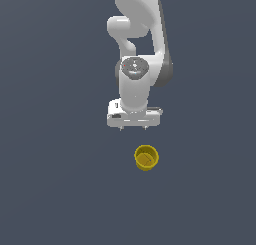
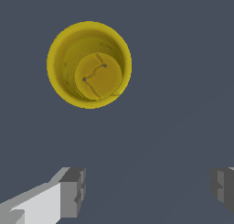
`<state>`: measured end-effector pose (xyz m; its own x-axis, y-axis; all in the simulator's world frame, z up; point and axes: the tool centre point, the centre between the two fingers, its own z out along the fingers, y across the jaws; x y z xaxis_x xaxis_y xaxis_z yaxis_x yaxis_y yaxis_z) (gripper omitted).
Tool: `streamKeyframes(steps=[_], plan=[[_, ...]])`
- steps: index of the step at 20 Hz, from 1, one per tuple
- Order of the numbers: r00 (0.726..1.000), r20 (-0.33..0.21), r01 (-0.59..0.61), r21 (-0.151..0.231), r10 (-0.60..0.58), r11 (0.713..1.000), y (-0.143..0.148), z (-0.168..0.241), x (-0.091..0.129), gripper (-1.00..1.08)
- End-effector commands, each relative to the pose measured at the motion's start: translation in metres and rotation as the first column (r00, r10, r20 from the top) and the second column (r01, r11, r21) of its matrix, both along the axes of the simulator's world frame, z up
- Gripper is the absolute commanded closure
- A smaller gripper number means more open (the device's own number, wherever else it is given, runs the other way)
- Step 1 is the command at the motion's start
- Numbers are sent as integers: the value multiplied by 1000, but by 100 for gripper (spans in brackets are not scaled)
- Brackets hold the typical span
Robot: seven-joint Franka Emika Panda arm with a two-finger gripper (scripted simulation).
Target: Pick up the object and move it to a goal position.
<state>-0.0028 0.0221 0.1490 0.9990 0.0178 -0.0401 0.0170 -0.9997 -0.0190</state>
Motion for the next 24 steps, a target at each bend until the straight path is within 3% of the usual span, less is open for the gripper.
streamKeyframes(steps=[1, 14, 24], plan=[[1000, 0, 0, 0, 0, 1000, 0, 0, 0, -20], [1000, -1, -4, -3, 4, 1000, 10, -3, 2, -20], [995, -7, 101, -19, -101, 995, 11, -7, 17, -20]])
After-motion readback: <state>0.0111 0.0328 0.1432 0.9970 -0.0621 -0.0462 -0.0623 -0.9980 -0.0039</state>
